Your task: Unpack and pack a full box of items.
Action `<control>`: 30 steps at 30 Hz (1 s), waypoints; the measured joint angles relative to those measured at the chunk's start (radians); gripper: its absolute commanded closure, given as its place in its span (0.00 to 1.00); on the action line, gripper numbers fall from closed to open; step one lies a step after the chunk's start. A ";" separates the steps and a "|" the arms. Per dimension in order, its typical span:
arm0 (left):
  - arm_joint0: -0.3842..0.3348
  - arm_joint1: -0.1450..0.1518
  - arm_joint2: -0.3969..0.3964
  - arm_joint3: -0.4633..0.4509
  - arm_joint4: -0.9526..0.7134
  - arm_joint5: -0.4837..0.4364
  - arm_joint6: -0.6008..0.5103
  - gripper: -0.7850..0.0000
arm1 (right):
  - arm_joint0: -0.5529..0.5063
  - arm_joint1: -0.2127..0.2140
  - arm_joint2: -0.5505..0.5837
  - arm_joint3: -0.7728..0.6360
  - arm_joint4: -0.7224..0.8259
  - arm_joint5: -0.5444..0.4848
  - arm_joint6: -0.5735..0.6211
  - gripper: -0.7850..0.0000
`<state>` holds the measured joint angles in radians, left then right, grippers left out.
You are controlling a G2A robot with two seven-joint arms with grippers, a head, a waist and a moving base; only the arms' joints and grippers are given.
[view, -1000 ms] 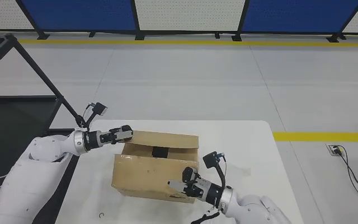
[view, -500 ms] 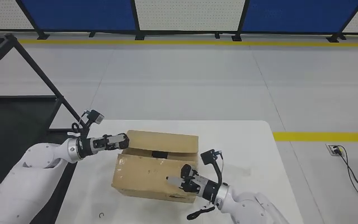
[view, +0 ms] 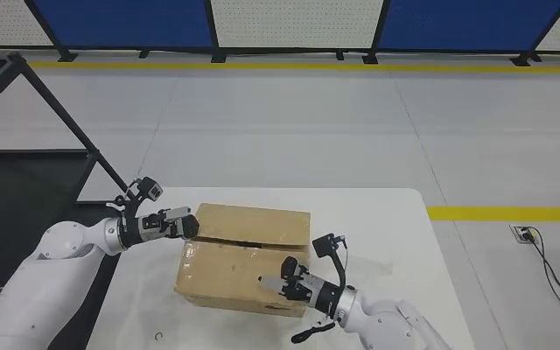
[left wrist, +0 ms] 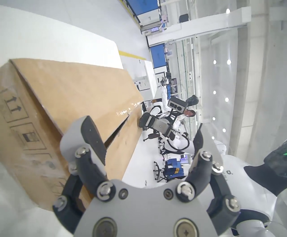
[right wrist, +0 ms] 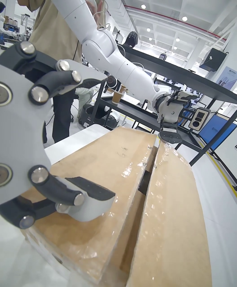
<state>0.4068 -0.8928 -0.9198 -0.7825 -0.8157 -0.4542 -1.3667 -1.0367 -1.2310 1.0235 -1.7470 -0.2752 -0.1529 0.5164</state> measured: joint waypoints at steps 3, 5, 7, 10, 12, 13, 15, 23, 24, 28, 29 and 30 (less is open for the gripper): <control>-0.010 -0.013 0.000 0.040 -0.051 0.040 -0.040 0.00 | 0.000 -0.002 -0.002 0.004 -0.009 0.004 -0.005 0.00; -0.019 -0.021 -0.004 0.069 -0.083 0.062 -0.062 0.00 | 0.003 -0.003 -0.007 0.006 -0.020 0.012 -0.011 0.00; -0.029 -0.030 -0.004 0.098 -0.094 0.078 -0.078 0.00 | 0.009 -0.006 -0.016 0.010 -0.036 0.025 -0.017 0.00; -0.041 -0.040 0.000 0.130 -0.075 0.082 -0.081 0.00 | 0.020 -0.011 -0.030 0.019 -0.042 0.036 -0.021 0.00; -0.049 -0.047 0.004 0.152 -0.061 0.081 -0.080 0.00 | 0.028 -0.015 -0.036 0.027 -0.041 0.037 -0.022 0.00; -0.052 -0.050 0.006 0.160 -0.055 0.080 -0.079 0.00 | 0.031 -0.016 -0.039 0.030 -0.040 0.037 -0.022 0.00; -0.058 -0.058 0.011 0.173 -0.044 0.080 -0.079 0.00 | 0.036 -0.018 -0.043 0.035 -0.039 0.037 -0.023 0.00; -0.072 -0.076 0.027 0.195 0.012 0.084 -0.083 0.00 | 0.046 -0.026 -0.055 0.038 -0.047 0.036 -0.022 0.00; -0.074 -0.078 0.030 0.195 0.025 0.083 -0.082 0.00 | 0.047 -0.027 -0.057 0.038 -0.049 0.036 -0.022 0.00; -0.076 -0.082 0.032 0.196 0.049 0.084 -0.083 0.00 | 0.049 -0.030 -0.060 0.039 -0.055 0.037 -0.025 0.00; -0.077 -0.082 0.033 0.197 0.055 0.084 -0.083 0.00 | 0.049 -0.030 -0.061 0.039 -0.057 0.037 -0.025 0.00; -0.078 -0.083 0.035 0.198 0.066 0.082 -0.081 0.00 | 0.050 -0.031 -0.061 0.040 -0.059 0.038 -0.025 0.00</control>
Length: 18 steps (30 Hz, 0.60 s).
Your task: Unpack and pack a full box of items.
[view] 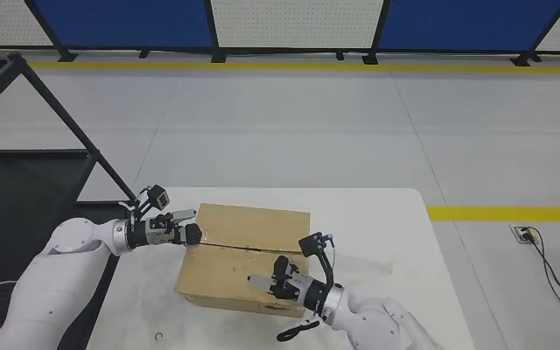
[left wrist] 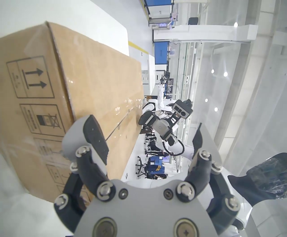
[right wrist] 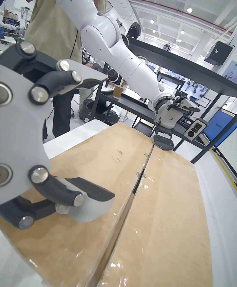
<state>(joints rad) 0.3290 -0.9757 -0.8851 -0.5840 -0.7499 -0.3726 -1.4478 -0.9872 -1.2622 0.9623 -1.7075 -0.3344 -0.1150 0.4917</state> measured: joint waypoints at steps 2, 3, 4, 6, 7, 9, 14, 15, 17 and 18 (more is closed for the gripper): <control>-0.001 -0.001 0.002 0.004 0.015 -0.005 0.005 0.00 | 0.000 -0.001 0.000 -0.001 -0.003 0.001 0.000 0.00; -0.002 -0.003 0.004 0.007 0.022 -0.008 0.008 0.00 | 0.000 -0.002 0.000 -0.002 -0.004 0.001 0.000 0.00; -0.003 -0.004 0.004 0.008 0.025 -0.008 0.008 0.00 | -0.001 -0.002 0.001 -0.004 -0.006 0.000 -0.002 0.00; -0.003 -0.005 0.002 0.009 0.023 -0.010 0.010 0.00 | -0.010 -0.001 0.012 -0.015 -0.008 -0.004 -0.010 0.00; -0.003 -0.006 0.000 0.009 0.019 -0.009 0.009 0.00 | -0.018 0.001 0.022 -0.023 -0.008 -0.008 -0.015 0.00; -0.001 -0.006 -0.005 0.007 0.014 -0.007 0.007 0.00 | -0.047 0.008 0.055 -0.051 -0.009 -0.019 -0.024 0.00; 0.004 -0.007 -0.007 -0.010 0.022 -0.002 0.002 0.00 | -0.154 0.030 0.165 -0.125 -0.010 -0.039 -0.041 0.00; 0.004 -0.007 -0.009 -0.013 0.023 -0.002 0.002 0.00 | -0.182 0.035 0.192 -0.139 -0.004 -0.046 -0.041 0.00; 0.004 -0.007 -0.012 -0.018 0.022 0.001 -0.001 0.00 | -0.216 0.041 0.223 -0.155 -0.002 -0.054 -0.036 0.00; 0.003 -0.006 -0.015 -0.019 0.021 0.003 -0.004 0.00 | -0.234 0.044 0.238 -0.163 -0.003 -0.059 -0.033 0.00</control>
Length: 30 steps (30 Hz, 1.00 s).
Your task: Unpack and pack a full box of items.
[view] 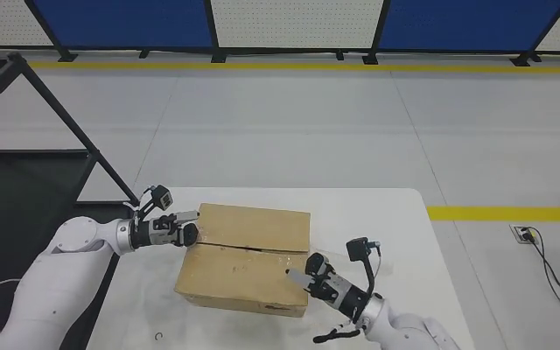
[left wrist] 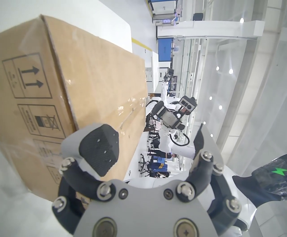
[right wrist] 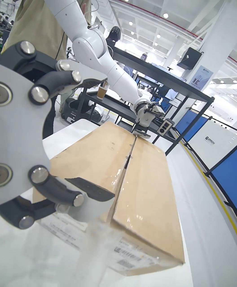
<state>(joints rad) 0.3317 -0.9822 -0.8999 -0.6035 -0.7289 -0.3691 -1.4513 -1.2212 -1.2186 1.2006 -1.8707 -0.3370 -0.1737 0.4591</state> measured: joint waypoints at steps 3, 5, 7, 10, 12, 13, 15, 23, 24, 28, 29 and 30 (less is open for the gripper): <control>-0.001 0.002 -0.007 -0.006 -0.001 0.006 -0.006 0.00 | -0.036 0.005 0.030 -0.011 0.002 -0.009 -0.005 0.00; 0.000 0.003 -0.008 -0.012 0.005 0.007 -0.007 0.00 | -0.055 0.008 0.048 -0.012 0.006 -0.015 -0.014 0.00; 0.003 0.003 -0.008 -0.022 0.011 0.008 -0.008 0.00 | -0.076 0.011 0.068 -0.011 0.010 -0.023 -0.022 0.00; 0.008 0.002 -0.007 -0.035 0.019 0.006 -0.006 0.00 | -0.105 0.014 0.096 -0.006 0.020 -0.036 -0.032 0.00; 0.010 0.002 -0.006 -0.041 0.022 0.005 -0.005 0.00 | -0.122 0.016 0.113 0.001 0.026 -0.043 -0.044 0.00; 0.011 0.002 -0.006 -0.042 0.023 0.005 -0.005 0.00 | -0.126 0.017 0.118 0.006 0.025 -0.042 -0.051 0.00; 0.011 0.001 -0.006 -0.045 0.024 0.006 -0.006 0.00 | -0.128 0.016 0.121 0.027 0.016 -0.030 -0.069 0.00; 0.012 0.000 -0.011 -0.056 0.026 0.009 -0.009 0.00 | -0.088 0.007 0.102 0.141 0.083 -0.023 -0.099 0.00; 0.013 0.000 -0.012 -0.057 0.026 0.008 -0.008 0.00 | -0.091 0.008 0.105 0.136 0.080 -0.015 -0.093 0.00; 0.013 -0.001 -0.011 -0.064 0.032 0.010 -0.010 0.00 | -0.092 0.009 0.105 0.133 0.069 -0.010 -0.091 0.00; 0.012 -0.002 -0.010 -0.066 0.034 0.011 -0.010 0.00 | -0.092 0.009 0.105 0.133 0.070 -0.010 -0.091 0.00; 0.011 -0.003 -0.009 -0.068 0.037 0.011 -0.011 0.00 | -0.092 0.009 0.105 0.133 0.070 -0.010 -0.091 0.00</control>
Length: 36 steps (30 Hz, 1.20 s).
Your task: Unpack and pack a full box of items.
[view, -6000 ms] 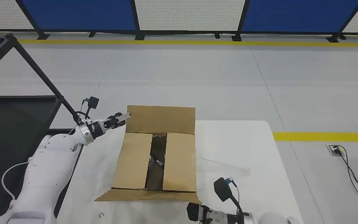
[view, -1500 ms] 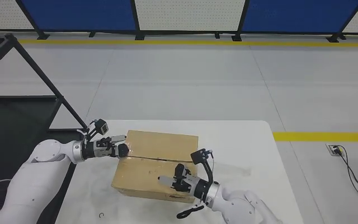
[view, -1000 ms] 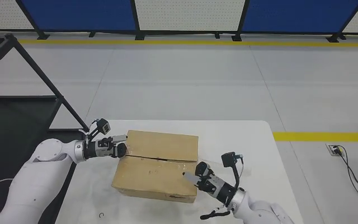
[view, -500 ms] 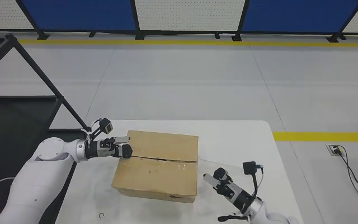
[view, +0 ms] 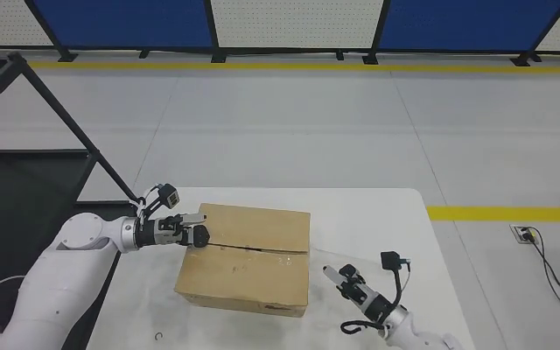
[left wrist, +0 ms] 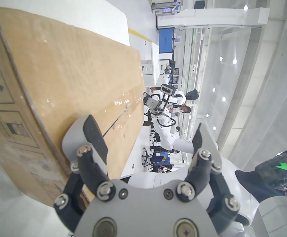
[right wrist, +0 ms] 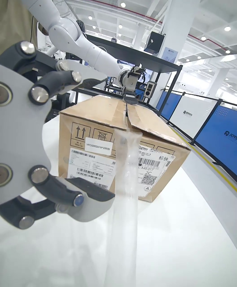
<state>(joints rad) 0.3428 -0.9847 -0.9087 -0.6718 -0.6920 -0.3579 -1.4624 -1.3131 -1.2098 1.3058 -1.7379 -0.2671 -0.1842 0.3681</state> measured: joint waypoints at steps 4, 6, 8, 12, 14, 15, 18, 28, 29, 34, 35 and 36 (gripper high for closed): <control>-0.005 -0.003 0.004 -0.001 0.007 -0.002 0.002 0.00 | -0.006 -0.001 0.000 0.012 0.026 -0.003 -0.003 0.00; -0.006 -0.004 0.004 0.000 0.007 -0.002 0.002 0.00 | -0.005 -0.003 0.004 0.047 0.078 -0.011 -0.004 0.00; -0.007 -0.006 0.005 0.003 0.007 -0.003 0.003 0.00 | 0.004 -0.005 0.004 0.085 0.119 -0.024 0.000 0.00; -0.012 -0.009 0.007 0.006 0.010 -0.004 0.004 0.00 | 0.037 -0.016 -0.023 0.182 0.183 -0.065 -0.031 0.00; -0.014 -0.010 0.008 0.007 0.013 -0.004 0.004 0.00 | 0.059 -0.023 -0.042 0.230 0.213 -0.087 -0.047 0.00; -0.016 -0.011 0.009 0.008 0.015 -0.005 0.005 0.00 | 0.077 -0.028 -0.057 0.264 0.232 -0.099 -0.054 0.00; -0.018 -0.012 0.010 0.010 0.018 -0.006 0.006 0.00 | 0.119 -0.041 -0.089 0.341 0.281 -0.137 -0.074 0.00; -0.022 -0.012 0.007 0.016 0.023 -0.005 0.005 0.00 | 0.206 -0.075 -0.133 0.544 0.312 -0.398 -0.236 0.00; -0.022 -0.012 0.007 0.016 0.023 -0.005 0.005 0.00 | 0.207 -0.076 -0.131 0.553 0.311 -0.419 -0.256 0.00; -0.022 -0.010 0.004 0.014 0.024 -0.003 0.003 0.00 | 0.197 -0.081 -0.107 0.559 0.306 -0.466 -0.336 0.00; -0.021 -0.010 0.004 0.013 0.025 -0.003 0.003 0.00 | 0.193 -0.081 -0.102 0.555 0.305 -0.470 -0.346 0.00; -0.021 -0.010 0.003 0.011 0.025 -0.003 0.003 0.00 | 0.187 -0.081 -0.096 0.547 0.304 -0.474 -0.356 0.00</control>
<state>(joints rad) 0.3218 -0.9946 -0.9053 -0.6606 -0.6672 -0.3613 -1.4589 -1.1260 -1.2913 1.2098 -1.1910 0.0372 -0.6585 0.0119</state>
